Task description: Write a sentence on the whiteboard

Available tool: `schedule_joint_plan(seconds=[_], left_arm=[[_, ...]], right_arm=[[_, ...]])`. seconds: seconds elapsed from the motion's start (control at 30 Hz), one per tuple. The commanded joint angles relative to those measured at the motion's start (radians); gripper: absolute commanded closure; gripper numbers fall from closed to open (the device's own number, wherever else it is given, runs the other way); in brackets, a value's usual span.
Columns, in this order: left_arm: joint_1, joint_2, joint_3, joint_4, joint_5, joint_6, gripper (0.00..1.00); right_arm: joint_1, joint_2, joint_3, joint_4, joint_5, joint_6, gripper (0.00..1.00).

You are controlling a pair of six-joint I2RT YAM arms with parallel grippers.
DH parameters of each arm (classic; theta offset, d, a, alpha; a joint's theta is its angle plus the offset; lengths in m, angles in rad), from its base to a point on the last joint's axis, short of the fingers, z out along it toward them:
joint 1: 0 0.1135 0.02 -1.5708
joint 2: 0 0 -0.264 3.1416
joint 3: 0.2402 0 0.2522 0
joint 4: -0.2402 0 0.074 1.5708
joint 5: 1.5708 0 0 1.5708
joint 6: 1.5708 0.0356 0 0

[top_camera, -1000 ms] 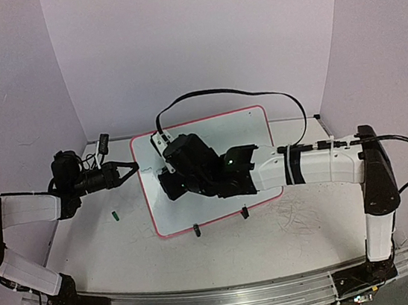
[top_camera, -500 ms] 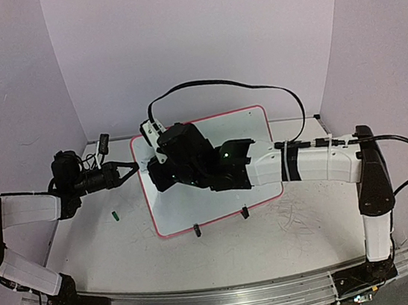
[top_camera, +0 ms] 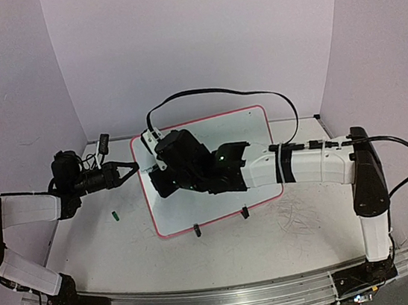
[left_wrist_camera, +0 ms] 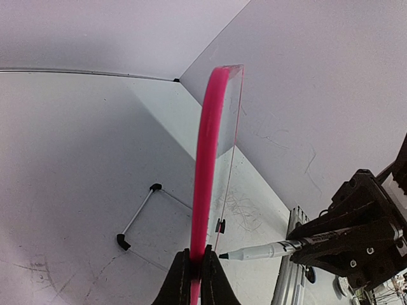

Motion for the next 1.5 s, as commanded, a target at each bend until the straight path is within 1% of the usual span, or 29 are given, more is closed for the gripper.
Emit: schedule_joint_plan(seconds=[0.0, 0.33, 1.47], left_arm=[[-0.011, -0.019, 0.007, 0.04, 0.032, -0.003, 1.0], [-0.011, -0.019, 0.007, 0.04, 0.033, -0.003, 1.0], [-0.01, -0.021, 0.012, 0.04, 0.041, -0.003, 1.0]], right_arm=[[-0.001, 0.02, 0.061, 0.001, 0.018, 0.007, 1.0], [-0.012, 0.033, 0.081, -0.008, 0.024, 0.005, 1.0], [-0.015, 0.042, 0.062, -0.049, 0.014, 0.044, 1.0]])
